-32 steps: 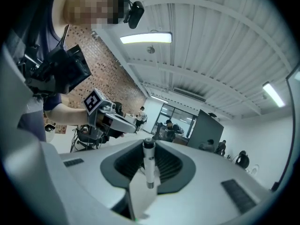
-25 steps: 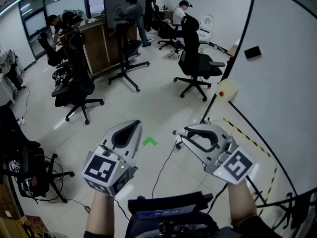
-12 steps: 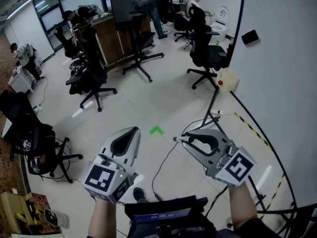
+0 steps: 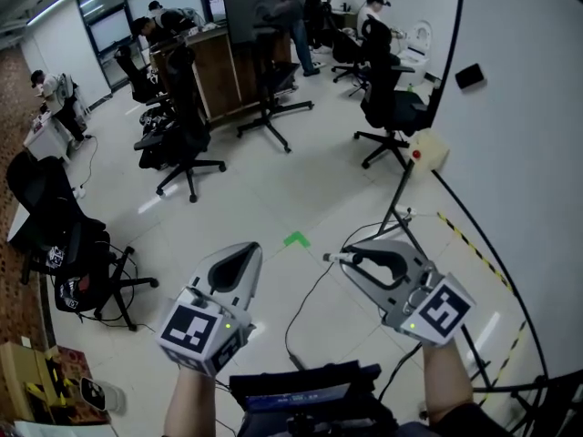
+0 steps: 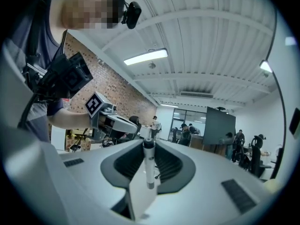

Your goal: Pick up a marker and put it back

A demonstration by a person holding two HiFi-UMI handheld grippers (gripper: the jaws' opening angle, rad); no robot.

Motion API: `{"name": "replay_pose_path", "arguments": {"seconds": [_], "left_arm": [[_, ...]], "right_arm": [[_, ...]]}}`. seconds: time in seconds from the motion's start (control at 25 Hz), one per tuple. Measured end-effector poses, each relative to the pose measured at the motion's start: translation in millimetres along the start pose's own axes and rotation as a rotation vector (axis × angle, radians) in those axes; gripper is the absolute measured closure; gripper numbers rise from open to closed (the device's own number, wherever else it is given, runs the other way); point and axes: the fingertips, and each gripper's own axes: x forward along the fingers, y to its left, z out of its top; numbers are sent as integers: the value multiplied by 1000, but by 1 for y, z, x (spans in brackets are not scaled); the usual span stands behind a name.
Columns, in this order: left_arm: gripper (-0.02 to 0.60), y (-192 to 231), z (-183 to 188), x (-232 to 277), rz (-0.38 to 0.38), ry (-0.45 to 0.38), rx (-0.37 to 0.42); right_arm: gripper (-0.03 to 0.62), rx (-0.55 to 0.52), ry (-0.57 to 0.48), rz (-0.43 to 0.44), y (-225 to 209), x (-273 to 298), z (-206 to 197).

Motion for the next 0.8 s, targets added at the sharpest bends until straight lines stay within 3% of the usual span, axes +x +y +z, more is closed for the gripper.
{"name": "replay_pose_path", "arguments": {"seconds": [0.16,0.4,0.8], "left_arm": [[583,23,-12,-30,-15,5,-11],[583,50,-8,-57,-48,-56,-12],[583,28,0,-34,-139,-49,14]], "right_arm": [[502,-5,3,-16,29,25,11],[502,-14,45,-40,57,53,20],[502,-4,65,-134,42,26,21]]}}
